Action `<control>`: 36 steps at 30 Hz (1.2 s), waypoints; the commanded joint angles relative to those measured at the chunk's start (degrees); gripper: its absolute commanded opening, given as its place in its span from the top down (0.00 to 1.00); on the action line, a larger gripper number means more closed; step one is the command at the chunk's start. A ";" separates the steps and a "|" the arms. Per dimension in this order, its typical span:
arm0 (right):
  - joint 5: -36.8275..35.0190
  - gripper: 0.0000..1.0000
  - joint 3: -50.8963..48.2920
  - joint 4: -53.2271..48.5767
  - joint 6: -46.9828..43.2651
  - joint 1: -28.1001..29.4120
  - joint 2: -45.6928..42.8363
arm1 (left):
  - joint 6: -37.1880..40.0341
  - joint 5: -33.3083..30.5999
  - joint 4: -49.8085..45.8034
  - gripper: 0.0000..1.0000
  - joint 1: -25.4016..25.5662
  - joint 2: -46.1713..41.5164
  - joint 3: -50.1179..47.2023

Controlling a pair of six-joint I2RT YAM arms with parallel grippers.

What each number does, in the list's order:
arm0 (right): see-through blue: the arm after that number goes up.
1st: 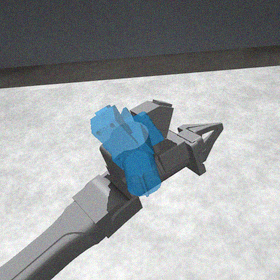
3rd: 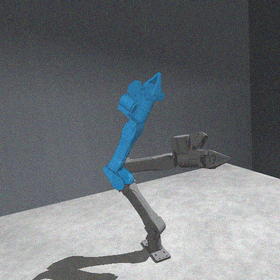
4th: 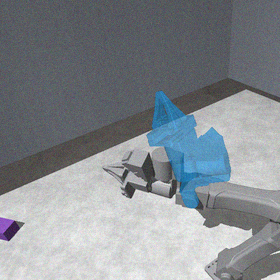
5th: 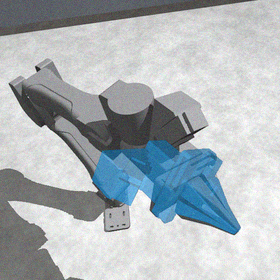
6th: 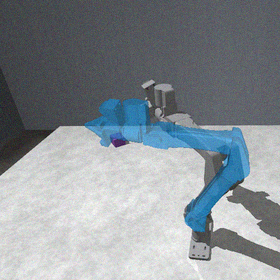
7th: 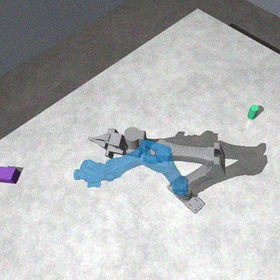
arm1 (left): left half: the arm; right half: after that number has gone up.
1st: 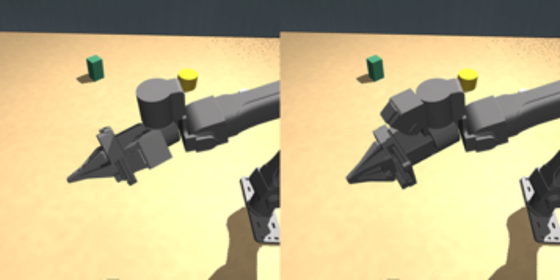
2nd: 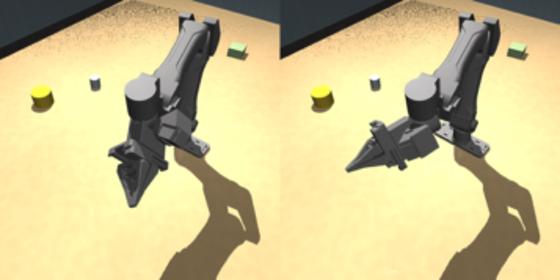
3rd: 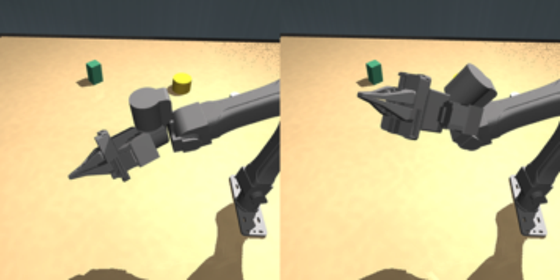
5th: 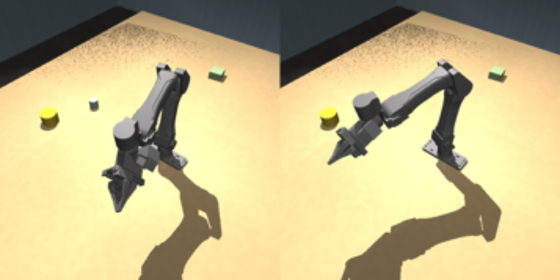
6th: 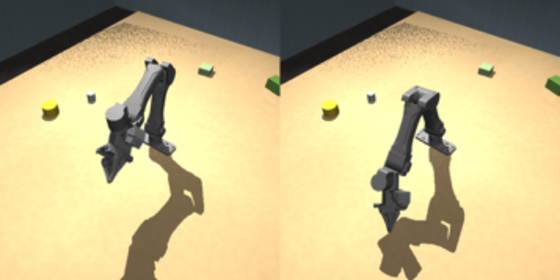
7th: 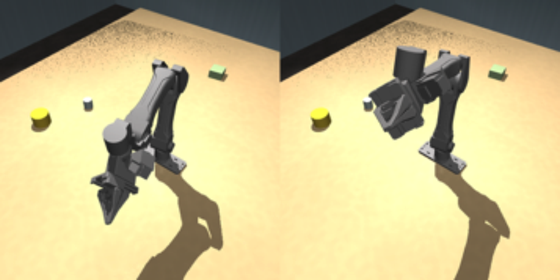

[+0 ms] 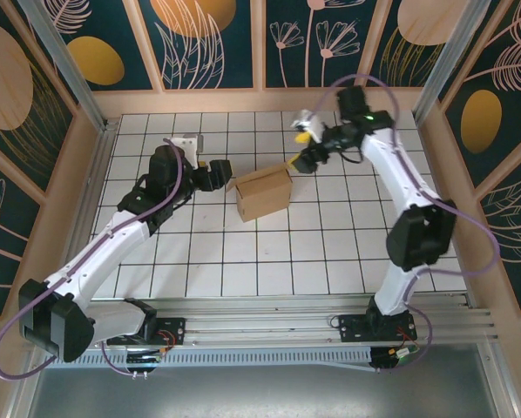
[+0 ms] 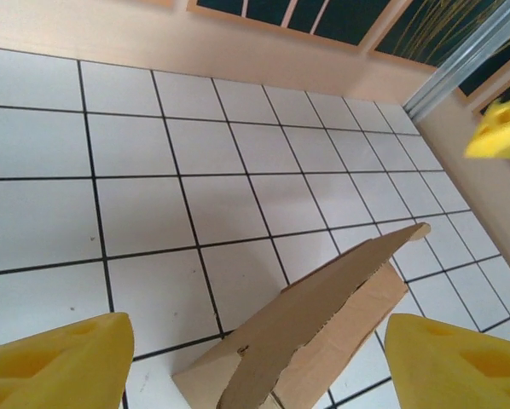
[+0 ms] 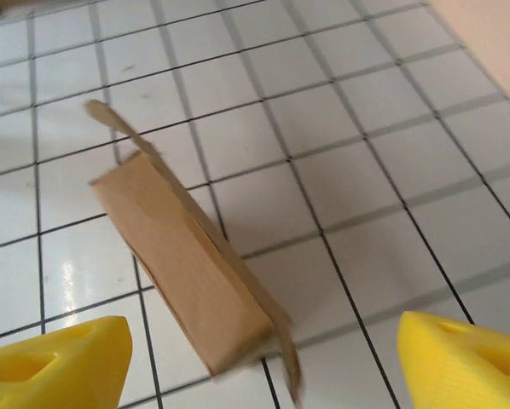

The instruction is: Fold the paper box

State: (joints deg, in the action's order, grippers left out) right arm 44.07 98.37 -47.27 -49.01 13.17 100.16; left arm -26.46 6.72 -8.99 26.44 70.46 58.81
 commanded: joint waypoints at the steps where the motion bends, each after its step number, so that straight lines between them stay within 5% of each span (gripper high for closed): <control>1: 7.27 0.23 -7.78 13.89 12.62 -4.13 -3.79 | -1.13 1.65 -7.36 0.28 0.38 2.29 3.47; 7: 13.57 0.31 -11.79 11.71 8.13 -6.00 -1.23 | -0.87 11.17 -9.32 0.30 0.46 7.23 6.04; 14: 15.19 0.33 -6.90 5.35 4.34 -3.54 5.69 | 0.49 6.51 -14.10 0.32 0.46 10.04 6.58; 36: 9.72 0.80 -10.24 11.61 9.59 0.55 4.95 | 2.55 9.90 -10.89 0.75 0.46 13.04 6.67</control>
State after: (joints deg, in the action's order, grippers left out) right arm 55.16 90.11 -38.65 -42.44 12.56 108.22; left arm -24.18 16.10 -20.75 26.76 83.00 63.77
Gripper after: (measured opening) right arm 0.212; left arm 0.259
